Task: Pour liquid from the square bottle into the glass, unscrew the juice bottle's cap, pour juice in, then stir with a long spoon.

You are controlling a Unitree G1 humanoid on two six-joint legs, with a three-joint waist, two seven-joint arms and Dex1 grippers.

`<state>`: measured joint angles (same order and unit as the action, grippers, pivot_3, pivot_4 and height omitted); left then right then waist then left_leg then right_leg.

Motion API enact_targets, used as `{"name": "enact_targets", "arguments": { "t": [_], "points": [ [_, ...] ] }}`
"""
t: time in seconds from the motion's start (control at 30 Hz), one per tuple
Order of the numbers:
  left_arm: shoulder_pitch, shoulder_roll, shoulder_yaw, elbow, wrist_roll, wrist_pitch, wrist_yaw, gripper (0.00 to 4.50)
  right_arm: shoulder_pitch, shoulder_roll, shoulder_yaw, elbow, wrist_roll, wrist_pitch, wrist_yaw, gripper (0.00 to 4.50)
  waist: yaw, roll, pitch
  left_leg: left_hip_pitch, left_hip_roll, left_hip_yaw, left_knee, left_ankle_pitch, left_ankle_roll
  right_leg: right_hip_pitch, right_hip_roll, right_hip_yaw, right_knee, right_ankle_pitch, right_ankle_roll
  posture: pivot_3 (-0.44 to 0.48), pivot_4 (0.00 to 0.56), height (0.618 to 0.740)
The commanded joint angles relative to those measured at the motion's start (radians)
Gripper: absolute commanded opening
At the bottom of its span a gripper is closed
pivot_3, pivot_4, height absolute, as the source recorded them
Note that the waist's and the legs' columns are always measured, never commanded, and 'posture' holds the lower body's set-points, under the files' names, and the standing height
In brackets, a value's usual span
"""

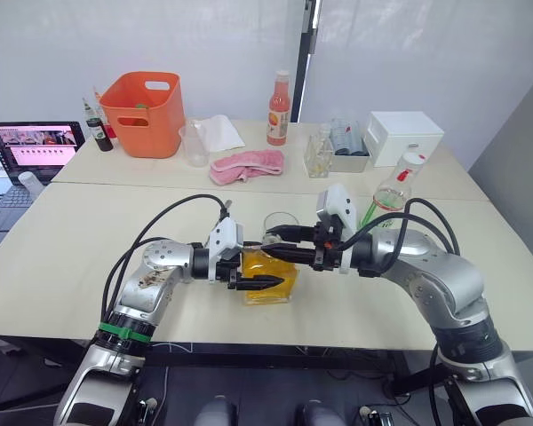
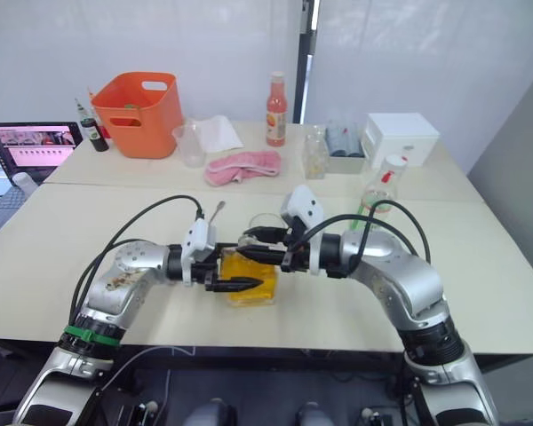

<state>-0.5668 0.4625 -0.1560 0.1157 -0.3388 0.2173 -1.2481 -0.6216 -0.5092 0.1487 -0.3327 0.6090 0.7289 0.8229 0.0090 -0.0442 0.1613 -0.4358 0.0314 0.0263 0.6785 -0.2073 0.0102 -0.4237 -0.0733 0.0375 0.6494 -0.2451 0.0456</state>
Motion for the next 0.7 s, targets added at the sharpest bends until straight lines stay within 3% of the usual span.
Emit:
{"name": "enact_targets", "arguments": {
  "t": [0.03,0.47,0.7],
  "points": [
    [-0.015,-0.002,-0.011,-0.015,0.007,-0.020,-0.006,2.81,-0.030,0.010,-0.044,-0.024,0.018,-0.009,-0.010,1.05,0.000,0.000,0.000,0.000,0.000,0.000,0.000,0.000,0.000,0.000,0.000,0.000,0.000,0.000,0.000,0.000,0.150,0.715],
    [-0.021,-0.006,-0.019,-0.001,0.012,-0.027,-0.013,2.81,-0.087,0.000,-0.180,-0.075,0.126,0.055,-0.067,1.05,0.002,0.002,0.000,0.000,0.000,-0.001,0.000,0.000,0.000,0.000,0.000,-0.001,-0.001,0.000,0.000,0.000,0.150,0.715],
    [-0.021,-0.011,-0.026,0.000,0.010,-0.031,-0.017,2.81,-0.017,-0.053,-0.250,-0.107,0.146,0.085,-0.121,1.05,0.005,0.002,0.000,0.000,-0.001,-0.001,0.000,0.000,0.000,0.000,-0.001,-0.001,-0.001,0.000,0.000,0.000,0.150,0.715]
  ]
}}
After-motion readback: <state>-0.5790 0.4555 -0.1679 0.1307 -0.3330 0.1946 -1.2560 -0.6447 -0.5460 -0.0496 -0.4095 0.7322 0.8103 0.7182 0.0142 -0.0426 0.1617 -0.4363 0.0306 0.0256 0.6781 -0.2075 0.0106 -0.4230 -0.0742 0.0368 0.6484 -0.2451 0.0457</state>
